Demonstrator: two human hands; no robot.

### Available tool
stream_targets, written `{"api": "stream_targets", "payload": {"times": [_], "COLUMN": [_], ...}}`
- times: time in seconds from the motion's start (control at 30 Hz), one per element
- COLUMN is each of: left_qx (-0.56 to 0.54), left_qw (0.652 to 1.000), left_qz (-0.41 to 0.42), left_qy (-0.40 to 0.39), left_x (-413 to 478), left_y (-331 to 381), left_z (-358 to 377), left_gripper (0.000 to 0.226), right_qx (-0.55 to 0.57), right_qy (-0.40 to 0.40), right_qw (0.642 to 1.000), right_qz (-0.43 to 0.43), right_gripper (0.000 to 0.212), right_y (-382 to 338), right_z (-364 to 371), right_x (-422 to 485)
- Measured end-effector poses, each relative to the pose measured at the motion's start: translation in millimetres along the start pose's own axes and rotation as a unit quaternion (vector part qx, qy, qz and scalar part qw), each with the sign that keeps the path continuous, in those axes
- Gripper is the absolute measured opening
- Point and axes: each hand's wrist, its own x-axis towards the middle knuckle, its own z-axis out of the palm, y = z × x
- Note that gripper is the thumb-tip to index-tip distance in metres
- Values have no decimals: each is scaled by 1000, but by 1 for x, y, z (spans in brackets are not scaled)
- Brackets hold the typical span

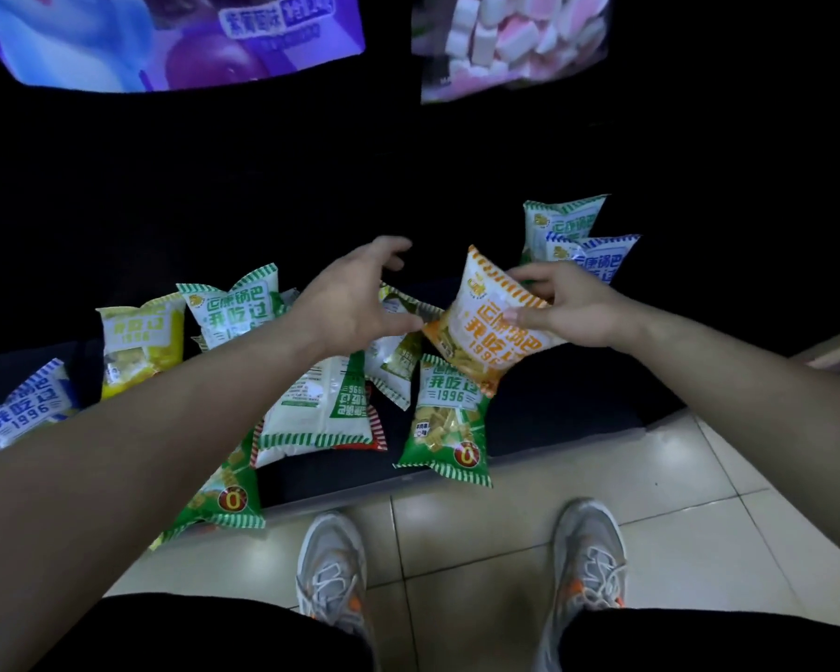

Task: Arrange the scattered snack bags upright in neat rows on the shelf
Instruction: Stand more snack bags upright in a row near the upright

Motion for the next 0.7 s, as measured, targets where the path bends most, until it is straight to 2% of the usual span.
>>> {"api": "stream_targets", "payload": {"times": [0.1,0.2,0.27,0.4,0.57,0.63,0.7], "left_qx": [-24,-5,1,10,17,15,0], "left_qw": [998,991,990,995,999,1000,1000], "left_qz": [53,87,94,58,24,-1,-22], "left_qy": [-39,-98,-108,-77,-20,3,16], "left_x": [13,20,23,28,37,46,58], "left_y": [33,58,70,81,88,90,95], "left_z": [4,16,23,35,52,57,65], "left_gripper": [100,82,71,63,58,59,58], "right_qx": [-6,-4,-3,27,-26,-24,-47], "right_qy": [-38,-51,-44,-2,118,135,145], "right_qw": [999,999,999,1000,993,990,987], "right_qz": [-1,-15,-15,-16,11,30,51], "right_gripper": [60,51,50,49,30,19,19], "right_y": [-5,-2,2,8,29,46,62], "right_z": [-4,-6,-10,-25,-57,-66,-67], "right_x": [-11,-19,-24,-38,-56,-68,-82]}}
